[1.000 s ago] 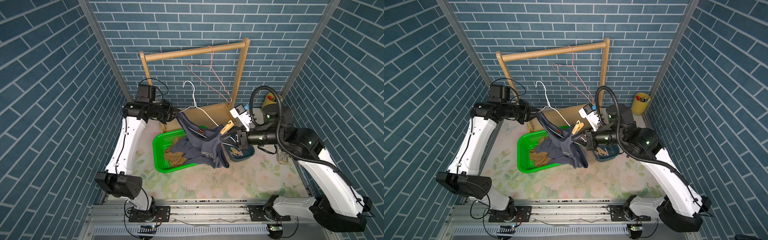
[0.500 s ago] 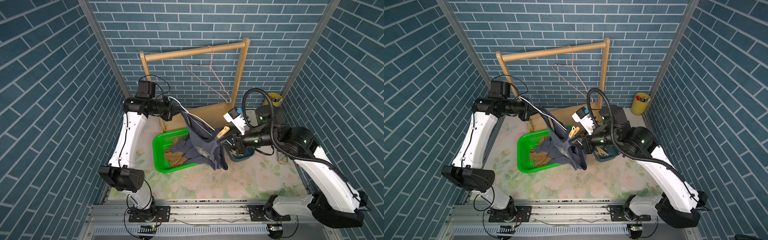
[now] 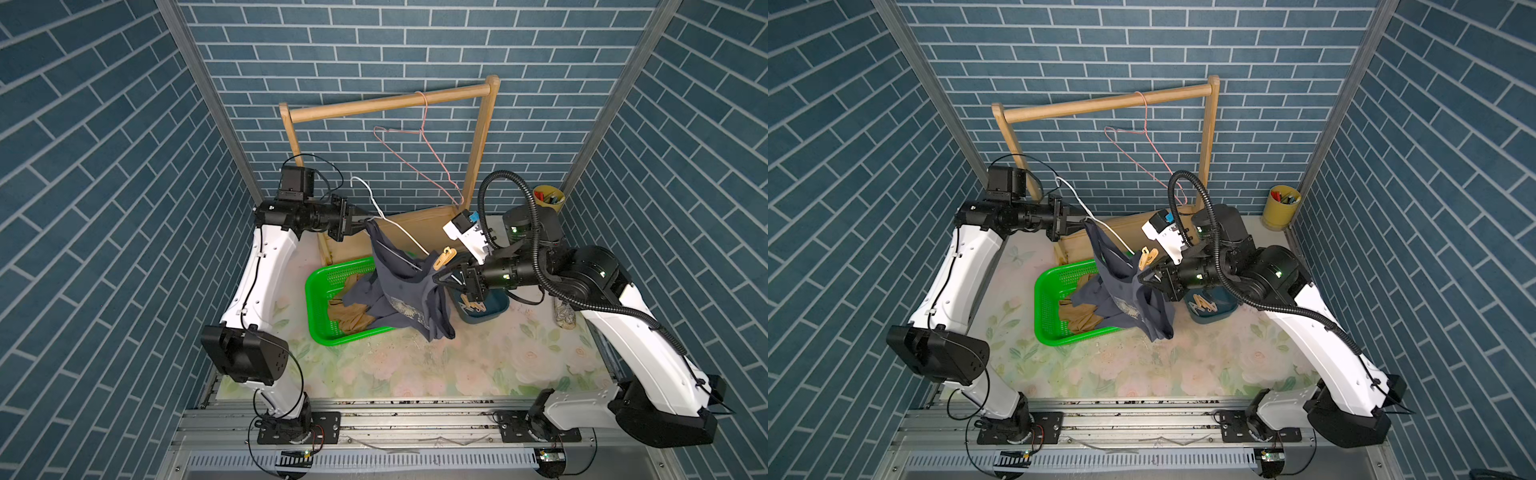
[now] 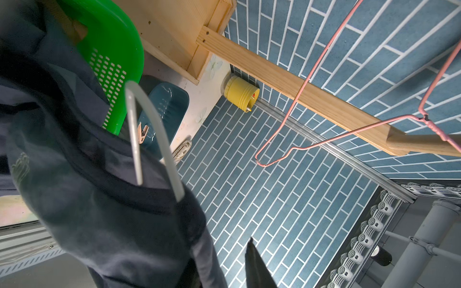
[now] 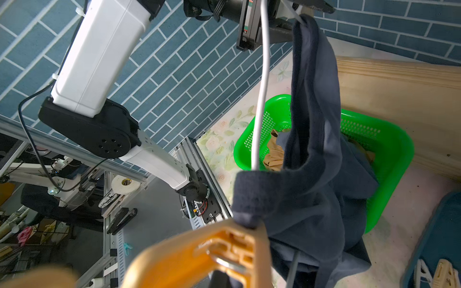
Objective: Remove the clothespins securing tank tops to the hanger
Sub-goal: Adjust the hanger.
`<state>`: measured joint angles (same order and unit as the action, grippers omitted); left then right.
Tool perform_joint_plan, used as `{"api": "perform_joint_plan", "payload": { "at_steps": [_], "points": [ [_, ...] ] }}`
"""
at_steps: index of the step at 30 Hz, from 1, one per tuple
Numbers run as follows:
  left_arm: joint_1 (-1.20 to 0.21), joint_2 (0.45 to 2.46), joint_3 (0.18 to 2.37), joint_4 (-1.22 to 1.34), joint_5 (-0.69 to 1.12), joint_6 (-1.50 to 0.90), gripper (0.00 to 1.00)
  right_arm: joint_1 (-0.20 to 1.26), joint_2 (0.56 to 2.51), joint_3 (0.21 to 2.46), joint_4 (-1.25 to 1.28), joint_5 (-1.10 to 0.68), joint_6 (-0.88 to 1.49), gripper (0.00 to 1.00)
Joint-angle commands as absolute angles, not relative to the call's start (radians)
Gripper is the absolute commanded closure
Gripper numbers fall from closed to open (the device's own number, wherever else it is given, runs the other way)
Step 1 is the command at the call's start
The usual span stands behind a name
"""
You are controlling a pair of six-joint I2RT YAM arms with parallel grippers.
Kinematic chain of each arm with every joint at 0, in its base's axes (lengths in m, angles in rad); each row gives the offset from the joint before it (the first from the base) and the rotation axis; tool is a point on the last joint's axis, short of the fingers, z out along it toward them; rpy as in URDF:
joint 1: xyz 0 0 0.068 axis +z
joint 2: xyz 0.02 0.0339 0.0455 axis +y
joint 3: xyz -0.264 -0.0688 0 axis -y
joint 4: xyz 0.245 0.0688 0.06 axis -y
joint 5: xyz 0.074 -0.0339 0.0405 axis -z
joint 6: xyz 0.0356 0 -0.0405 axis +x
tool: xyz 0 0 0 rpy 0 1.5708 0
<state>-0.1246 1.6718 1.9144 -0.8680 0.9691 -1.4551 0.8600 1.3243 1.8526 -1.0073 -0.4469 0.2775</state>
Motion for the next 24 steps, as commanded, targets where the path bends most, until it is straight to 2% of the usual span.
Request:
{"api": "perform_joint_plan", "payload": {
  "at_steps": [1,6,9,10,11,13,14,15,20,22,24],
  "points": [
    [-0.124,1.676,1.921,-0.862,1.004,-1.450,0.67,0.861,1.321,1.873,-0.961,-0.439,0.204,1.00],
    [-0.123,1.670,1.871,-0.845,1.043,-1.465,0.54,0.861,1.330,1.875,-0.962,-0.431,0.188,1.00],
    [-0.124,1.664,1.849,-0.848,1.060,-1.462,0.52,0.861,1.339,1.893,-0.972,-0.423,0.177,1.00],
    [-0.123,1.661,1.841,-0.852,1.067,-1.459,0.54,0.861,1.339,1.895,-0.974,-0.417,0.174,1.00],
    [-0.124,1.657,1.831,-0.854,1.069,-1.459,0.61,0.861,1.341,1.898,-0.976,-0.412,0.170,1.00],
    [-0.124,1.651,1.808,-0.853,1.068,-1.456,0.87,0.861,1.343,1.906,-0.980,-0.408,0.166,1.00],
    [-0.124,1.651,1.803,-0.852,1.064,-1.453,0.96,0.861,1.345,1.911,-0.985,-0.408,0.164,1.00],
    [-0.123,1.651,1.799,-0.849,1.060,-1.451,1.00,0.861,1.347,1.911,-0.986,-0.408,0.164,1.00],
    [-0.124,1.655,1.806,-0.824,1.035,-1.481,1.00,0.861,1.336,1.889,-0.984,-0.381,0.158,0.99],
    [-0.122,1.651,1.814,-0.825,1.020,-1.496,1.00,0.861,1.321,1.876,-0.979,-0.350,0.158,0.83],
    [-0.113,1.639,1.821,-0.832,0.992,-1.512,1.00,0.861,1.314,1.892,-1.006,-0.322,0.150,0.61]
  ]
}}
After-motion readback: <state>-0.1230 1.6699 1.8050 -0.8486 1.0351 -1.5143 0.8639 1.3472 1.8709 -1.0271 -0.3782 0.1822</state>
